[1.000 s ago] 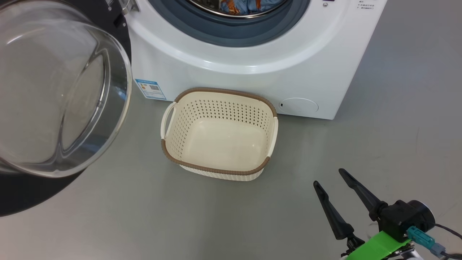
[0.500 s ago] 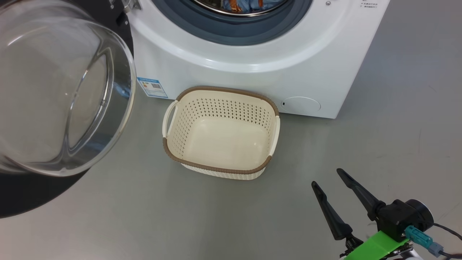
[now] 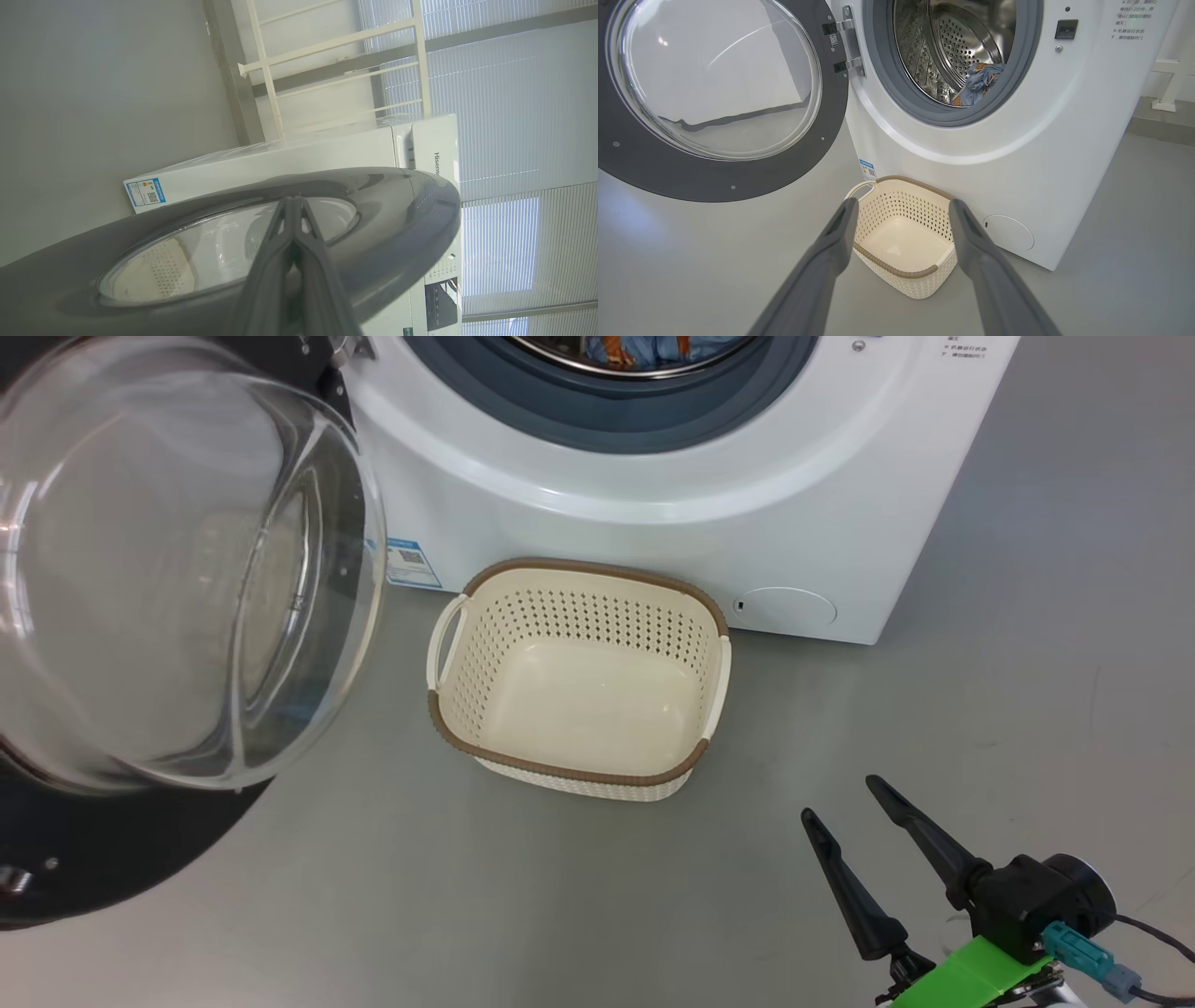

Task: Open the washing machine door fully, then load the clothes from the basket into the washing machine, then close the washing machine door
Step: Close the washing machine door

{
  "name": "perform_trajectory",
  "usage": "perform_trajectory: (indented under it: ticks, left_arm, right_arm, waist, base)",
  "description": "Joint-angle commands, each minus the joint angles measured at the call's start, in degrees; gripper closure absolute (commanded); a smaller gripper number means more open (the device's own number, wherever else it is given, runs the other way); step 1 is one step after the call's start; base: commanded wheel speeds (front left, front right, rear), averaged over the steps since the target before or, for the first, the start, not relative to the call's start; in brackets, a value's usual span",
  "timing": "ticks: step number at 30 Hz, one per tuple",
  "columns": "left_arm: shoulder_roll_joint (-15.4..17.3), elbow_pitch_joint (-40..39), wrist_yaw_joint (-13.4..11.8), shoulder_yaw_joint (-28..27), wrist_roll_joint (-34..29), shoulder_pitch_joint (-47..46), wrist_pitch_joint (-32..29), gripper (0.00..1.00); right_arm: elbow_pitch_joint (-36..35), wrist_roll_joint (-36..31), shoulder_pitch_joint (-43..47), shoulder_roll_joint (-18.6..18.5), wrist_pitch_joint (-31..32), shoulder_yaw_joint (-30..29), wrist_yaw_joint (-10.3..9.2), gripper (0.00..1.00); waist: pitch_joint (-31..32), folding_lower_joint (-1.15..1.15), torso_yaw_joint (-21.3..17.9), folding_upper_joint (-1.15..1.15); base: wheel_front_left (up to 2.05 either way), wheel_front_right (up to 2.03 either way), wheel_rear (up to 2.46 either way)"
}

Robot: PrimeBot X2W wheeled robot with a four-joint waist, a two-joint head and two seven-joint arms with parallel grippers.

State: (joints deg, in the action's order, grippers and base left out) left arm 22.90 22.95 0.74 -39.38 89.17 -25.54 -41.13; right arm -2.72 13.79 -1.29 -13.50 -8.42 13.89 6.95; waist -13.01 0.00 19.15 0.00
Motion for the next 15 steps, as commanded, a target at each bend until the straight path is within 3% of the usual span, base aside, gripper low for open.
perform_trajectory:
  ticks: [1, 5, 15]
  left_arm:
    - [2.0, -2.5, -0.1, 0.1, 1.1, 0.7, -2.0, 1.0]
    - [0.4, -5.9, -1.6, 1.5, 3.5, 1.8, -6.6, 1.0]
    - [-3.3, -11.3, -3.3, 2.9, 7.9, 1.3, -10.9, 1.0]
  right_arm:
    - [-1.1, 0.3, -1.2, -0.1, -0.7, 1.2, 0.54, 0.0]
    - [-0.4, 0.4, -1.2, 0.3, -1.1, 1.3, 0.54, 0.0]
    - [0.7, 0.7, -1.6, 1.0, -1.7, 1.9, 0.54, 0.0]
  waist:
    - [0.0, 0.0, 0.1, 0.0]
    - [0.2, 0.0, 0.5, 0.0]
    - [0.8, 0.0, 0.4, 0.0]
  base:
    - [0.0, 0.0, 0.0]
    - [0.0, 0.0, 0.0]
    - [0.0, 0.0, 0.0]
